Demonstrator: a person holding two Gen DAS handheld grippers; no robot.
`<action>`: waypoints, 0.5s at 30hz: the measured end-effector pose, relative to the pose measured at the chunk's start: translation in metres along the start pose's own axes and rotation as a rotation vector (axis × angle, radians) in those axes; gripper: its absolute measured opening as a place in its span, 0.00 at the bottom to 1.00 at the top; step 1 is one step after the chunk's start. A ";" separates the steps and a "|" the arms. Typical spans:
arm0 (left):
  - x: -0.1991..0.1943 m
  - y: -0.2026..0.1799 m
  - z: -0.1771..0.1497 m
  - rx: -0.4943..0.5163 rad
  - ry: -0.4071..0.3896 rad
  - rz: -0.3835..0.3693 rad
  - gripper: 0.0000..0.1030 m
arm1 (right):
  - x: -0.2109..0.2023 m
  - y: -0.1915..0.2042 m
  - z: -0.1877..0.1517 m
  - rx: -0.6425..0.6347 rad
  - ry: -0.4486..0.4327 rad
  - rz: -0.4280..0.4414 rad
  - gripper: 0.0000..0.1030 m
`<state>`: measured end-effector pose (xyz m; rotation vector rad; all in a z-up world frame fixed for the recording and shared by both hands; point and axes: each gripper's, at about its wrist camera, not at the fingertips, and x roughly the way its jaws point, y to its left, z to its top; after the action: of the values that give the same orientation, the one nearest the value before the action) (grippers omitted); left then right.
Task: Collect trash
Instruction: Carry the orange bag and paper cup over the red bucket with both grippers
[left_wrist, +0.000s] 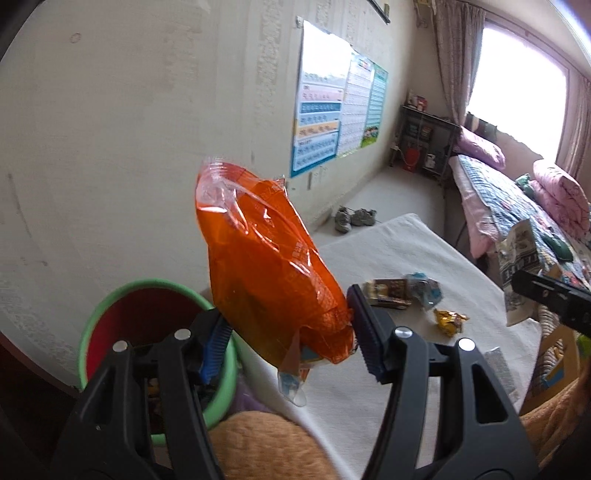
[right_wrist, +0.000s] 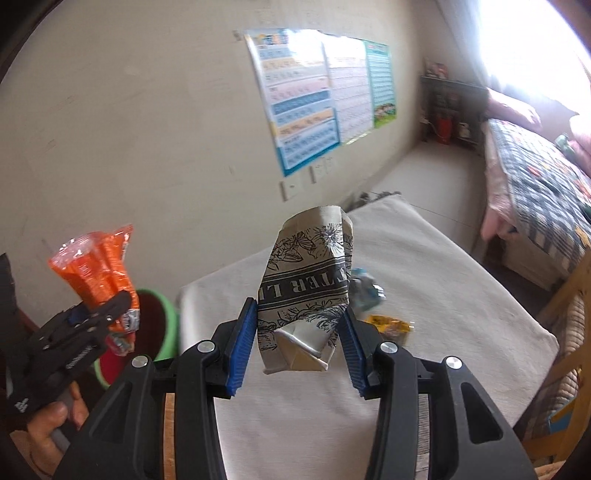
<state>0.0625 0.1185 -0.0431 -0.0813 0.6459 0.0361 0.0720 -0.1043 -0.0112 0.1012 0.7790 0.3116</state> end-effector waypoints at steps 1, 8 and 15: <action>0.000 0.007 -0.001 -0.005 -0.002 0.011 0.56 | 0.002 0.006 0.001 -0.006 0.002 0.005 0.42; 0.006 0.045 -0.010 -0.062 0.022 0.053 0.56 | 0.013 0.040 0.005 -0.032 0.027 0.036 0.42; 0.010 0.080 -0.020 -0.104 0.042 0.108 0.56 | 0.023 0.065 0.008 -0.066 0.043 0.055 0.42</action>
<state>0.0534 0.1962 -0.0699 -0.1477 0.6895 0.1731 0.0773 -0.0353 -0.0075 0.0544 0.8085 0.3923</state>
